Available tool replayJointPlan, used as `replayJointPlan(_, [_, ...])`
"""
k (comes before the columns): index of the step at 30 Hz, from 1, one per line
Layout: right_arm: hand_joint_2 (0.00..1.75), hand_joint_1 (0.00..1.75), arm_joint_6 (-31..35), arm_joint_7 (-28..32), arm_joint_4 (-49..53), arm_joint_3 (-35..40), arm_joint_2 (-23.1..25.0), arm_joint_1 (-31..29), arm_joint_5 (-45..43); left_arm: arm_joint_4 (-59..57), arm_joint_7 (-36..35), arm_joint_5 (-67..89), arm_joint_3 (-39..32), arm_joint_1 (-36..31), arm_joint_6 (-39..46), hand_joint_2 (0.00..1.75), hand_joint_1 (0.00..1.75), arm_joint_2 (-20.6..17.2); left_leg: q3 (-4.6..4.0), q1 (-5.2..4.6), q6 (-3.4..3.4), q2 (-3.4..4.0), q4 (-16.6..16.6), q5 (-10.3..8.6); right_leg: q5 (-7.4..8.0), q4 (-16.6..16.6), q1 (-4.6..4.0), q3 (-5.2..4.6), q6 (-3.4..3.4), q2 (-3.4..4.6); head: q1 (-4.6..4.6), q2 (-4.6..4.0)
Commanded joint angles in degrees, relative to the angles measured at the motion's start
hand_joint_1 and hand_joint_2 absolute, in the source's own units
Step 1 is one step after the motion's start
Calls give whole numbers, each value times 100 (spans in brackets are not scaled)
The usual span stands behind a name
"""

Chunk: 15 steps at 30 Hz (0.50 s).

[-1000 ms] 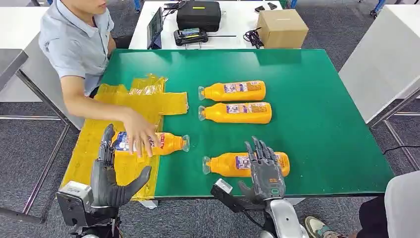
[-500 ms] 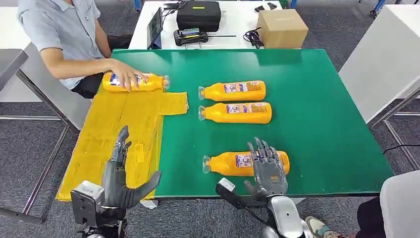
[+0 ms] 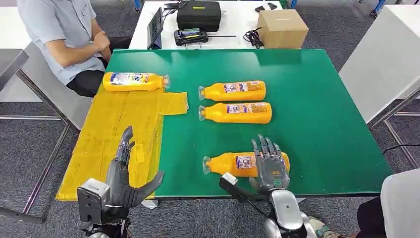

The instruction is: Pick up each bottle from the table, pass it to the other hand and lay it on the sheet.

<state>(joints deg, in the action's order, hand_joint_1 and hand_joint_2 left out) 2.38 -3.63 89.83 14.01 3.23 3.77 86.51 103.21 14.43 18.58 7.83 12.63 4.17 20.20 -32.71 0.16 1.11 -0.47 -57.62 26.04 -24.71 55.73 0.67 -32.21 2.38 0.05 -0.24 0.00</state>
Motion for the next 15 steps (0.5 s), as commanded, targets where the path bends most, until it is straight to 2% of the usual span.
replayJointPlan(1, [175, 0, 121, 223, -951, -794, -147, -439, 81, -598, -45, 75, 24, -304, 26, 175, 0, -20, 18, 1, -3, -5, 9, -4, 3, -15, -2, 24, -6, -10, 2, 0])
replayJointPlan(5, [175, 0, 97, 519, -900, -858, -250, -330, -293, -660, -26, 220, 91, -309, -22, 175, 0, -20, 14, -3, -3, 0, 7, -1, 1, -8, 3, 15, -5, -3, 0, 0])
replayJointPlan(15, [175, 0, 271, 593, -1194, -970, -335, -282, -279, -825, -68, 224, 109, -364, 56, 175, 0, -20, 16, -2, -4, -5, 6, -2, 1, -9, 1, 18, -5, -9, 0, 0])
